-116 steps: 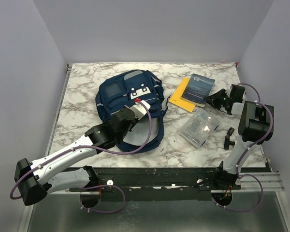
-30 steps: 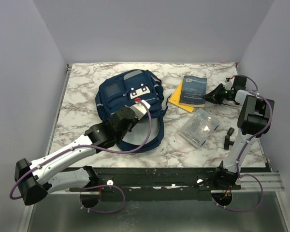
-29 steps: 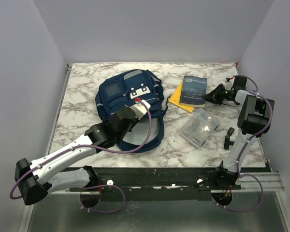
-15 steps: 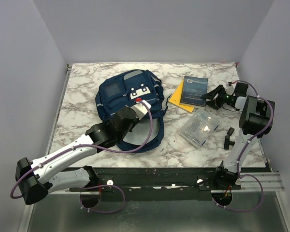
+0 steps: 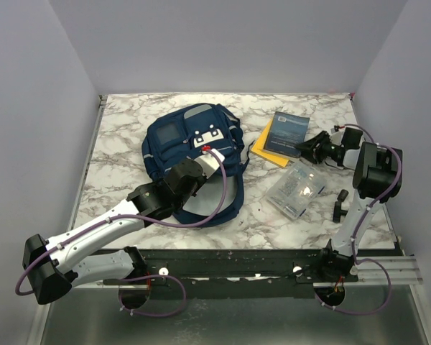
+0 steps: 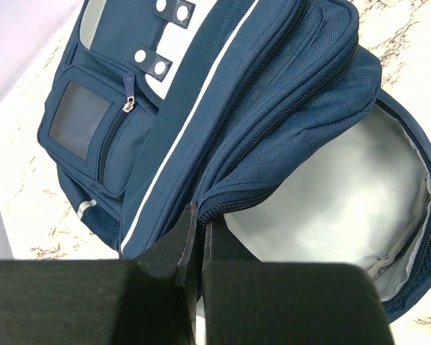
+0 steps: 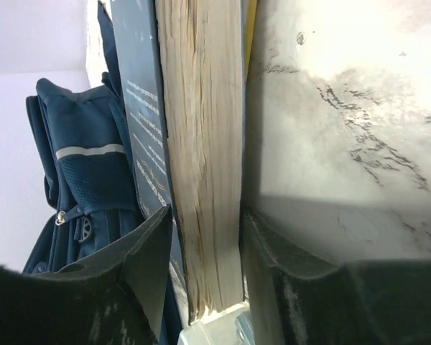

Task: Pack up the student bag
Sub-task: Pick up the book from the center of the board, then place the book in the student bag.

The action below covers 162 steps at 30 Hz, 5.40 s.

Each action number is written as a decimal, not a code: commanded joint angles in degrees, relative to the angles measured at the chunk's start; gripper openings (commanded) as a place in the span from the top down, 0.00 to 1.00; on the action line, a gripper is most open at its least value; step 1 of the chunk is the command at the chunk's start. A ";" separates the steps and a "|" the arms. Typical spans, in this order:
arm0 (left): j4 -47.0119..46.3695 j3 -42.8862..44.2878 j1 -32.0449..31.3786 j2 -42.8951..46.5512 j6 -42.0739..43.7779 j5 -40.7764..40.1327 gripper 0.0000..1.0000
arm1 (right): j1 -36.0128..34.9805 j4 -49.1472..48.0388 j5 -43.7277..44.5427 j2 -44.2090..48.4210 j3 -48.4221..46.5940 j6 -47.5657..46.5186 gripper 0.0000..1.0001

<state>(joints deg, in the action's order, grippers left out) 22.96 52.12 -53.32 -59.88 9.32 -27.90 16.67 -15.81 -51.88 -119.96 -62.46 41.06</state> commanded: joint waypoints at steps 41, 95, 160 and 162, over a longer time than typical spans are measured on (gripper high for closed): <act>1.46 4.79 4.50 1.39 -7.14 4.13 1.00 | -18.66 54.19 0.61 71.19 18.20 -10.82 1.00; -5.84 0.44 4.45 11.35 -7.82 13.30 1.00 | -51.56 -64.22 7.45 11.33 23.88 41.83 1.00; -6.69 0.44 4.36 8.27 -9.96 16.74 1.00 | -74.18 -55.82 82.84 5.25 13.47 -11.76 0.65; -6.68 0.21 4.34 8.42 -9.85 15.90 1.00 | -74.15 -56.53 82.57 3.26 10.44 -14.62 0.65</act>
<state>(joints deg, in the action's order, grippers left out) 22.61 51.37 -48.69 -52.42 0.58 -13.06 -56.97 -60.25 24.99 -114.15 -44.77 32.34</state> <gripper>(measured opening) 0.017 0.344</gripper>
